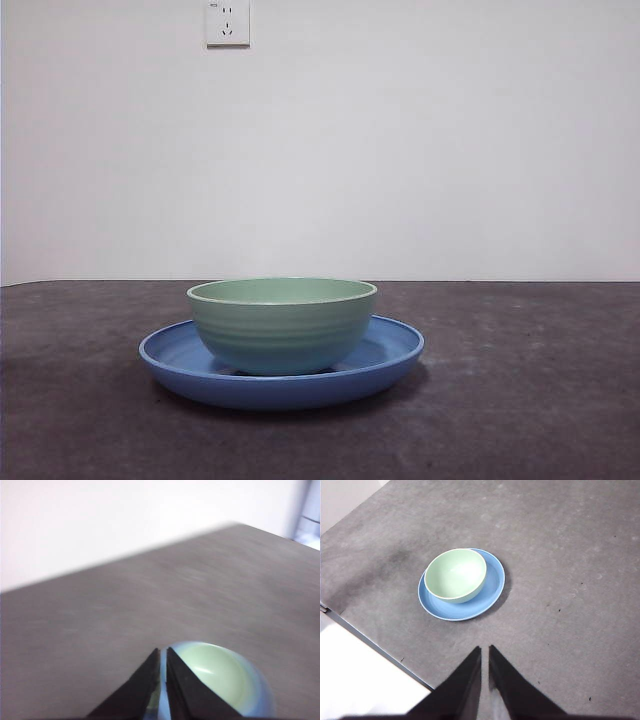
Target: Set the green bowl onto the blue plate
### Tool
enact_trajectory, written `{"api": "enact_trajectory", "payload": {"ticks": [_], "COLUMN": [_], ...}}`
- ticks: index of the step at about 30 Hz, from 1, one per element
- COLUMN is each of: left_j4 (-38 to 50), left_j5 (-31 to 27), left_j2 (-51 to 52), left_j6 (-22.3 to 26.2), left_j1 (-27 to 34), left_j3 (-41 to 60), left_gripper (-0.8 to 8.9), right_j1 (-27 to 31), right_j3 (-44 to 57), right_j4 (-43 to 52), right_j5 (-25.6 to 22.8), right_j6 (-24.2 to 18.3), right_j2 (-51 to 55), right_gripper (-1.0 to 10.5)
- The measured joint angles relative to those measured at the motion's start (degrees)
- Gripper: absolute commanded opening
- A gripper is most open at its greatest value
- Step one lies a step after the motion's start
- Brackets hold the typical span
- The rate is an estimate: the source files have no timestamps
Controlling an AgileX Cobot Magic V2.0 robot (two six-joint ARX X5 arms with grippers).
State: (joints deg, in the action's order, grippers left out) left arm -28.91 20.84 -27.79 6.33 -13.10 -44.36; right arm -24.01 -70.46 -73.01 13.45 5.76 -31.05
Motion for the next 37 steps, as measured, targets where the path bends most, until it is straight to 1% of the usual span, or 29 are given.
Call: {"api": "enact_trajectory", "payload": {"ticks": [1,3,5,8,10,14,19,29,33,37], "left_j4": [2.9,8.7,12.7,18.1,20.2,21.4,21.4,21.8,19.8,20.0], "left_j5": [-1.1,-5.5,-11.4,-17.9,-19.6,-20.1,-20.1,-20.3,-20.3,-20.3], "left_j2": [1.5,5.3,8.9,13.7,16.5,22.0,26.0,27.5,27.5,27.5], "left_j6": [-0.5,-2.8,-5.9,-9.3,-10.1,-10.5,-10.6,-9.6,-9.2,-9.2], "left_j1": [1.8,5.6,8.4,10.8,11.0,11.1,11.1,11.1,11.1,11.1], "left_j3": [3.1,10.4,17.1,26.1,30.7,38.2,41.8,42.5,42.5,42.5], "left_gripper": [0.2,0.2,0.2,0.2,0.2,0.2,0.2,0.2,0.2,0.2], "right_j1": [0.0,0.0,0.0,0.0,0.0,0.0,0.0,0.0,0.0,0.0], "right_j3": [0.0,0.0,0.0,0.0,0.0,0.0,0.0,0.0,0.0,0.0], "right_j4": [0.0,0.0,0.0,0.0,0.0,0.0,0.0,0.0,0.0,0.0], "right_j5": [0.0,0.0,0.0,0.0,0.0,0.0,0.0,0.0,0.0,0.0], "right_j6": [0.0,0.0,0.0,0.0,0.0,0.0,0.0,0.0,0.0,0.0], "right_j2": [0.0,0.0,0.0,0.0,0.0,0.0,0.0,0.0,0.0,0.0], "right_gripper": [0.2,0.2,0.2,0.2,0.2,0.2,0.2,0.2,0.2,0.2]}}
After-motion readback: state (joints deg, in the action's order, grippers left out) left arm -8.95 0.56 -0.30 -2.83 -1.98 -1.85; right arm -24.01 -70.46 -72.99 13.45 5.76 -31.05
